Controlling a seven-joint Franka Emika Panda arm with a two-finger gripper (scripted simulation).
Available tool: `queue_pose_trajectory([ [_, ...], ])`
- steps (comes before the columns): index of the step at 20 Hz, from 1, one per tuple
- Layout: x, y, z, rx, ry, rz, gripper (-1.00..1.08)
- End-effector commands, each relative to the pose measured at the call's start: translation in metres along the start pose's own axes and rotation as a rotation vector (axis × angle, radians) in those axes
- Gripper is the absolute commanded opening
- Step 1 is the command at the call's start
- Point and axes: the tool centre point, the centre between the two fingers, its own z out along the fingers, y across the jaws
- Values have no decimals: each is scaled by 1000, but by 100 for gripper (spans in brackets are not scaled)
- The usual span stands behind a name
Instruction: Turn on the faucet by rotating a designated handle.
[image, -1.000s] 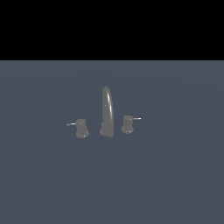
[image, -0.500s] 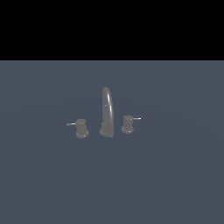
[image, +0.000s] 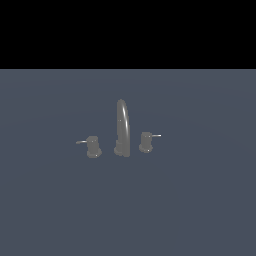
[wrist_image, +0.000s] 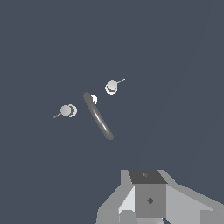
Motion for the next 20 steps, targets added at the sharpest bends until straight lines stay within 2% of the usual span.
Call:
queue_pose_trajectory([
  [1,20,-4,15,2,0,67,-100],
  [11,90,-14,87,13,-3,330,-100],
  [20,141,-18,166,27,-11,569,-100],
])
